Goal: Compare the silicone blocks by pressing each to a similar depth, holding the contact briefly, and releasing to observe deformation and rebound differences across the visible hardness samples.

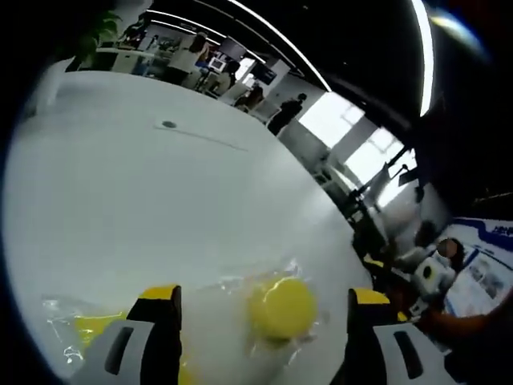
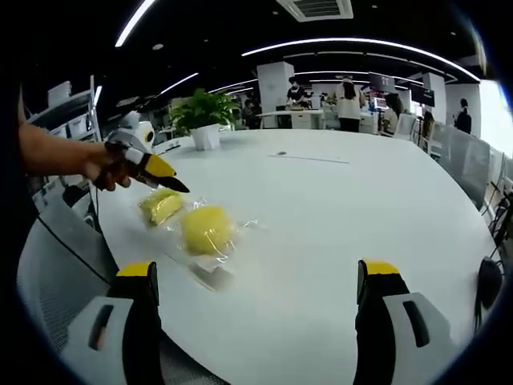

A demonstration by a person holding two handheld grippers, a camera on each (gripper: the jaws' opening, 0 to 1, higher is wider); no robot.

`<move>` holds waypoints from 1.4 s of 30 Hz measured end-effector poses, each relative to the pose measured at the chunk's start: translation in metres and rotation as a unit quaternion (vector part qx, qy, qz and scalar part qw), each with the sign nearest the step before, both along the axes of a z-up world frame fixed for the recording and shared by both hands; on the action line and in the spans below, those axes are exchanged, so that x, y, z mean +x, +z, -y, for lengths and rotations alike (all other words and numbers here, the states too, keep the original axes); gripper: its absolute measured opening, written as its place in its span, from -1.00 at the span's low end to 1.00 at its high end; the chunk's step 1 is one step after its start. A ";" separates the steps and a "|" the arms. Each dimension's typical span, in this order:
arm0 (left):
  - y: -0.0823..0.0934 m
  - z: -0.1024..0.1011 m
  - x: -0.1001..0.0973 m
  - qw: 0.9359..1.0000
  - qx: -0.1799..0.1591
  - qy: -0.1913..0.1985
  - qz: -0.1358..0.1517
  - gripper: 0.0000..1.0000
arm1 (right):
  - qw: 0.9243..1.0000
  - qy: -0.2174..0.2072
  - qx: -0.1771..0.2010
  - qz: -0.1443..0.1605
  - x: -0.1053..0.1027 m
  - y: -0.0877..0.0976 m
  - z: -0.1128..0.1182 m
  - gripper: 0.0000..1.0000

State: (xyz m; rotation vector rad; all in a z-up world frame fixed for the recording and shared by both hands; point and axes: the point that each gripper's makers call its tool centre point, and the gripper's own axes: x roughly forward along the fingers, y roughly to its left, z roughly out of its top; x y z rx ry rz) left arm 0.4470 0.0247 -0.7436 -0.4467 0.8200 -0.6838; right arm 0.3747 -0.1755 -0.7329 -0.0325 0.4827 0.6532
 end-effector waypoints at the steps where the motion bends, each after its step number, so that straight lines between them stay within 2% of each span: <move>1: -0.001 0.000 0.001 1.000 0.000 0.002 -0.003 0.67 | 1.000 0.001 0.000 0.000 0.000 0.001 -0.001 0.93; 7: -0.009 0.001 0.005 0.999 -0.021 0.022 -0.033 0.48 | 1.000 0.002 0.001 0.000 -0.004 0.001 -0.002 0.93; 12: -0.018 0.004 0.011 0.996 -0.043 0.040 -0.064 0.18 | 1.000 0.003 0.001 -0.002 -0.006 -0.001 -0.002 0.93; 17: -0.026 0.004 0.015 0.995 -0.044 0.051 -0.076 -0.01 | 1.000 0.003 0.002 -0.001 -0.007 0.002 -0.003 0.93; 20: -0.029 0.006 0.015 0.991 -0.066 0.061 -0.103 -0.12 | 1.000 0.001 0.001 -0.001 -0.008 0.002 -0.002 0.93; 24: -0.036 0.004 0.016 0.990 -0.056 0.064 -0.110 -0.33 | 1.000 0.000 0.002 -0.004 -0.010 0.000 -0.001 0.93; 28: -0.037 0.007 0.017 0.988 -0.072 0.067 -0.122 -0.42 | 1.000 -0.001 0.003 -0.006 -0.009 0.000 -0.001 0.93; 30: -0.042 0.009 0.016 0.988 -0.063 0.057 -0.129 -0.45 | 1.000 0.000 0.001 -0.006 -0.009 -0.001 -0.002 0.93; 32: -0.044 0.009 0.015 0.989 -0.050 0.053 -0.126 -0.59 | 1.000 0.001 0.000 -0.006 -0.009 0.000 -0.002 0.93; 37: -0.050 0.007 0.015 0.989 -0.045 0.049 -0.133 -0.84 | 1.000 -0.001 0.003 -0.008 -0.009 -0.001 -0.002 0.93; 39: -0.050 0.005 0.017 0.987 -0.052 0.058 -0.141 -0.86 | 1.000 -0.005 0.003 -0.006 -0.009 -0.001 -0.001 0.93; 42: -0.050 0.008 0.016 0.988 -0.052 0.047 -0.138 -0.82 | 1.000 -0.006 0.004 -0.006 -0.009 0.000 -0.001 0.93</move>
